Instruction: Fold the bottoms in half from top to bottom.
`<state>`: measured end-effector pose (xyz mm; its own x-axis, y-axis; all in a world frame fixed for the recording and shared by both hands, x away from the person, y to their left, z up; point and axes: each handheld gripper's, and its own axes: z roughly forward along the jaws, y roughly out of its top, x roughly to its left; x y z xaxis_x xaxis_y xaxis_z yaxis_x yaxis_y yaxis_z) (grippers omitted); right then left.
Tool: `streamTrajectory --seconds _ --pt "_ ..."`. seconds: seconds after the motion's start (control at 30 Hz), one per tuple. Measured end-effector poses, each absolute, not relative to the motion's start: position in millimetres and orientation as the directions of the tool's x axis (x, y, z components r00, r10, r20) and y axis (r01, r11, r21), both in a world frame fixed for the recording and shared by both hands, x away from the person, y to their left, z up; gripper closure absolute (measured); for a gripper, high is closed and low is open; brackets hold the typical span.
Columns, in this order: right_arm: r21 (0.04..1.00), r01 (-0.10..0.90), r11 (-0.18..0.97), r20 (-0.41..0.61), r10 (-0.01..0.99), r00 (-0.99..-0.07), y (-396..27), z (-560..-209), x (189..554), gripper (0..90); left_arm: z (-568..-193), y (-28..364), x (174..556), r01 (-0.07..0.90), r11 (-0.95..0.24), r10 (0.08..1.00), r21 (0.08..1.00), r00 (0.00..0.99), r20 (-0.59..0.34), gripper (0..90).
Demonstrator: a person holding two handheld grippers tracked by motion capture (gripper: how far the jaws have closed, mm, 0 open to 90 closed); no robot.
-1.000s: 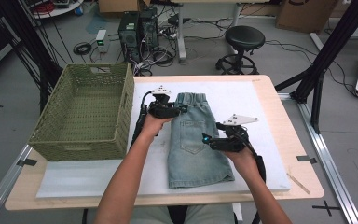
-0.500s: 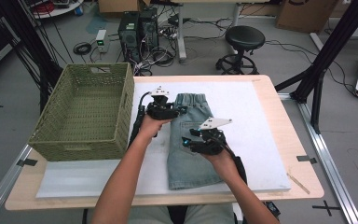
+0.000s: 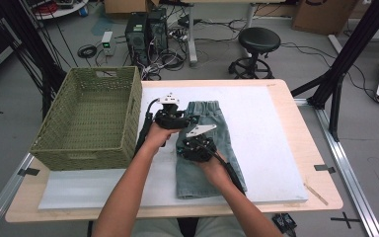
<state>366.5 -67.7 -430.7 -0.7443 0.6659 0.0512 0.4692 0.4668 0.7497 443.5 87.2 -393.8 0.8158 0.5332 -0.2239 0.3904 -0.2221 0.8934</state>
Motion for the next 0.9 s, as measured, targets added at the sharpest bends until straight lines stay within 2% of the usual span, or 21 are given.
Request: streamTrajectory --seconds 0.13,0.27,0.37,0.47,0.57,0.73,0.9 --pt "0.746 0.481 0.461 0.070 0.663 -0.745 -69 -430 364 60.0 -394 90 444 0.392 -0.210 0.535 0.896 0.813 -0.231 63.3" --pt "0.756 0.467 0.459 0.070 0.652 -0.755 -79 -425 353 60.0 -392 91 442 0.383 -0.207 0.527 0.900 0.819 -0.227 63.3" --pt "0.733 0.486 0.476 0.041 0.682 -0.730 -87 -426 354 61.2 -391 90 440 0.384 -0.195 0.501 0.903 0.830 -0.245 63.3" --pt "0.712 0.522 0.470 0.055 0.704 -0.709 -95 -434 362 67.4 -391 88 435 0.368 -0.221 0.489 0.903 0.843 -0.224 63.3" --pt "0.702 0.513 0.494 0.009 0.714 -0.700 -99 -435 362 68.1 -392 89 431 0.356 -0.222 0.486 0.908 0.848 -0.213 63.3" --pt "0.728 0.499 0.469 0.020 0.713 -0.700 -120 -426 353 61.3 -389 91 423 0.326 -0.216 0.481 0.920 0.856 -0.190 63.4" --pt "0.742 0.503 0.443 -0.003 0.752 -0.659 -150 -421 349 61.0 -389 91 415 0.295 -0.220 0.479 0.930 0.863 -0.161 63.4"
